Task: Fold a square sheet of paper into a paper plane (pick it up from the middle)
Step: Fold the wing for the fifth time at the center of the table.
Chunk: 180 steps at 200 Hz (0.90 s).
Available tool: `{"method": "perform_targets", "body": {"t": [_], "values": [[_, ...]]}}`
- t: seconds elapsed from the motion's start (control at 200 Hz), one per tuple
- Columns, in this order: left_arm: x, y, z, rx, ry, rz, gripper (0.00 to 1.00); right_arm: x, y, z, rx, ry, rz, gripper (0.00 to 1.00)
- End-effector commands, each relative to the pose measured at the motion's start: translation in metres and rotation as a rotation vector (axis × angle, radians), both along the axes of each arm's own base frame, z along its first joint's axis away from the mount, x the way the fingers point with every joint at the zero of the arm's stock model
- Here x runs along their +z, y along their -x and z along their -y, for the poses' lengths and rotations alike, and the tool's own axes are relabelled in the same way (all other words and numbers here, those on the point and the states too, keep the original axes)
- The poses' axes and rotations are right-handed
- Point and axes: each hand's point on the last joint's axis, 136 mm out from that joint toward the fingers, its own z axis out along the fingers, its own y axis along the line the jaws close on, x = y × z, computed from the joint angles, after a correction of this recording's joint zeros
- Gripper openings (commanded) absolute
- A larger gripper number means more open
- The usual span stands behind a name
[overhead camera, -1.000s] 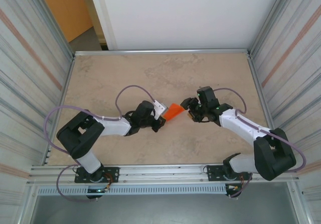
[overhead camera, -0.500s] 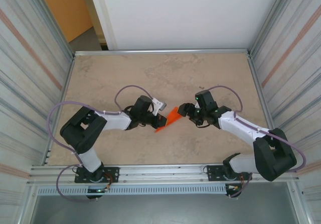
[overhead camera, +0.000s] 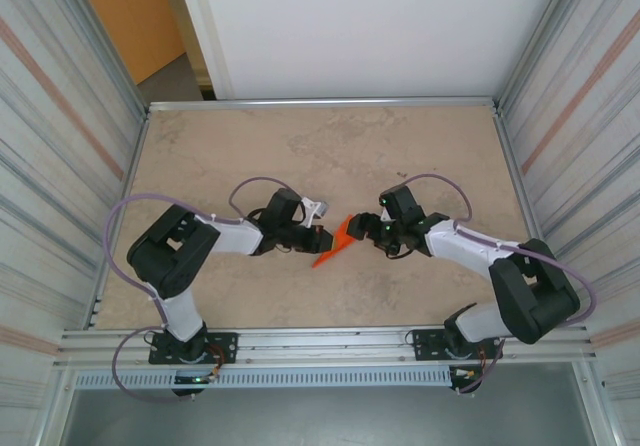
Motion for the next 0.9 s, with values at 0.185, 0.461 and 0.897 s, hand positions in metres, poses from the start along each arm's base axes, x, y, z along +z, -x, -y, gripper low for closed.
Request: {"method": "perform_targets", "body": {"t": [0.185,0.461,0.897], "values": [[0.000,-0.001,0.001,0.055,0.053,-0.139,0.00,-0.002,-0.009,-0.019,0.065,-0.024,-0.003,0.78],[-0.005,-0.001,-0.001,0.090,0.069,-0.231,0.00,-0.004,-0.020,-0.027,0.073,-0.032,-0.011,0.77],[-0.012,-0.005,-0.009,0.152,0.093,-0.303,0.00,-0.022,-0.027,-0.023,0.036,0.027,-0.062,0.71]]}}
